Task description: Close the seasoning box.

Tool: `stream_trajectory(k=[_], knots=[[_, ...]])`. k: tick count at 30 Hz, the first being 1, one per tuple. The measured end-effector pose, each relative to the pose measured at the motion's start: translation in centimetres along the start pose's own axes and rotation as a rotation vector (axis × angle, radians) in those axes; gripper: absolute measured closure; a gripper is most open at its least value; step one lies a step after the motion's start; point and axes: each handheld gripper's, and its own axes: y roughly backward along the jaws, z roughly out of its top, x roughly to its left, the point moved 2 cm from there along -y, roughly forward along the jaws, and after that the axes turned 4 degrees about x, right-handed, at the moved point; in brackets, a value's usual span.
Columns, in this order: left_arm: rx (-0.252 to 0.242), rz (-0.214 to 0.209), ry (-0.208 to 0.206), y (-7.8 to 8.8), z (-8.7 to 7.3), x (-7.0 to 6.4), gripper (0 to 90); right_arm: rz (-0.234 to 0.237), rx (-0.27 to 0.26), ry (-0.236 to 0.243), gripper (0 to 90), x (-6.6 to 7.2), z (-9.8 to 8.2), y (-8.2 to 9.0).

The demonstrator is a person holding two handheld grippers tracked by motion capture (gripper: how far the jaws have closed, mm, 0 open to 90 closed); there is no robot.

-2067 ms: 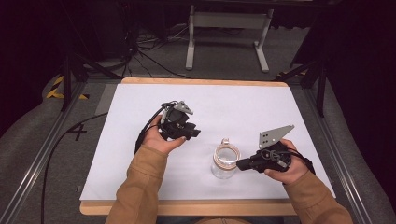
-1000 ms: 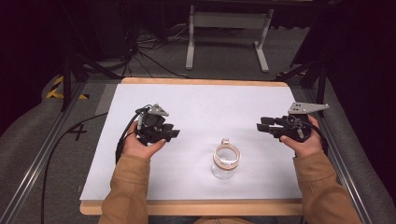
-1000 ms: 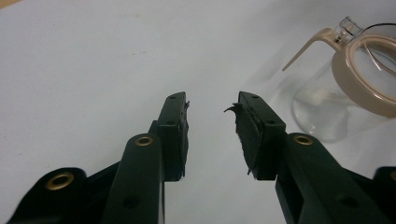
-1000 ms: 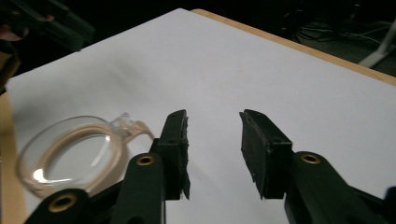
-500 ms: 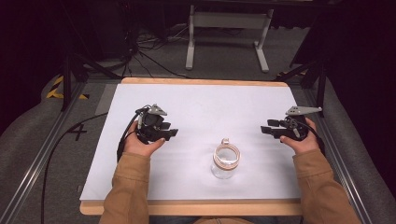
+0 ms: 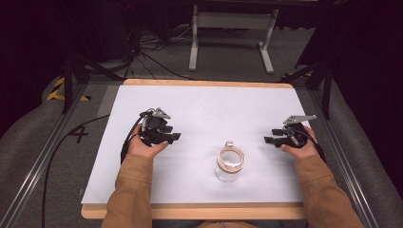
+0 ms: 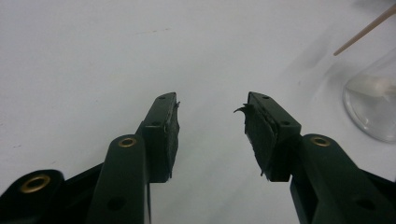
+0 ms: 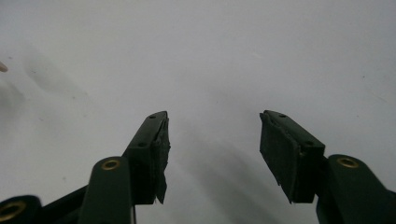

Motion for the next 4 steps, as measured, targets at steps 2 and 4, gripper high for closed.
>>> stream_trajectory(k=[2,4], knots=[[0.001,0.005,-0.011,-0.01,0.04,0.03,54.3,-0.005,0.004,0.016,41.2,0.13,-0.02,-0.17],[-0.002,0.004,-0.008,-0.03,0.04,-0.01,53.7,-0.003,0.001,0.016,41.1,0.26,0.02,-0.21]])
